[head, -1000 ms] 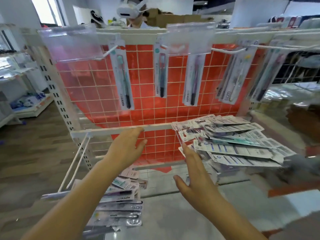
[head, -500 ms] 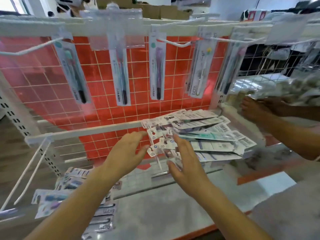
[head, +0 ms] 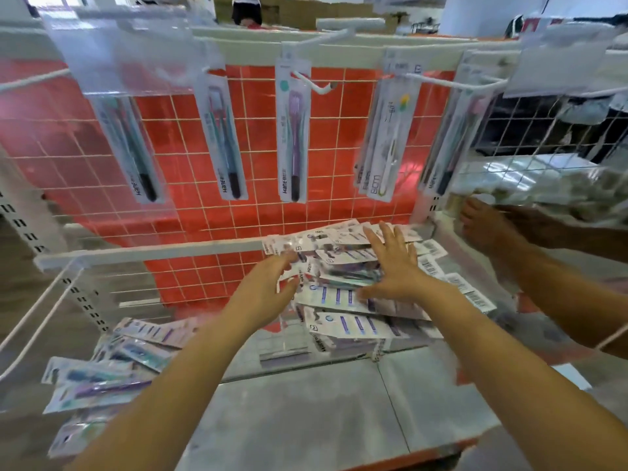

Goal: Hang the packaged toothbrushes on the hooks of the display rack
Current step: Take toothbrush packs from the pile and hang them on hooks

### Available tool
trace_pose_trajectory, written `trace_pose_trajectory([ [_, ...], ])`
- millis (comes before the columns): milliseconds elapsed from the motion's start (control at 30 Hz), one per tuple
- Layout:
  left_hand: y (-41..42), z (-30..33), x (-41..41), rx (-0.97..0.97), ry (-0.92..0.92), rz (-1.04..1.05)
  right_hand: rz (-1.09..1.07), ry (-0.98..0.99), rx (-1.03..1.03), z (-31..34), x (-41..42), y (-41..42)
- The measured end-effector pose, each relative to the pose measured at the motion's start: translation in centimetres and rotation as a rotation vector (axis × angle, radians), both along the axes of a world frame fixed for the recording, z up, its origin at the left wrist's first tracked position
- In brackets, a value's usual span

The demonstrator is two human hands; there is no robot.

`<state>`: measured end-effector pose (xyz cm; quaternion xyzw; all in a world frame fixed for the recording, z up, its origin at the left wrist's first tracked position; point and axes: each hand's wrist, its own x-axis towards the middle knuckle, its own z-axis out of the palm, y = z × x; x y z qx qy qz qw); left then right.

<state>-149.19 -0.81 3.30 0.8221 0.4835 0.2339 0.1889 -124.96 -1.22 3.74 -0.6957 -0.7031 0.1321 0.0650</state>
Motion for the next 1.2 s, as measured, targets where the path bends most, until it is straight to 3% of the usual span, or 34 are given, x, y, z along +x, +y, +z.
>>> trace_pose_trajectory([
  [167, -0.5, -0.2, 0.4, -0.002, -0.016, 0.03, 0.13, 0.029, -0.165, 0.3, 1.1, 1.9],
  [400, -0.9, -0.7, 0.3, 0.001, -0.001, 0.095, 0.222, 0.011, -0.235, -0.1, 1.7, 4.0],
  [733, -2.0, -1.9, 0.0, 0.004, 0.012, 0.127, 0.256, -0.127, -0.051, 0.5, 1.5, 3.8],
  [1200, -3.0, -1.9, 0.4, 0.039, -0.047, 0.147, 0.295, -0.158, 0.087, 1.1, 0.8, 2.6],
])
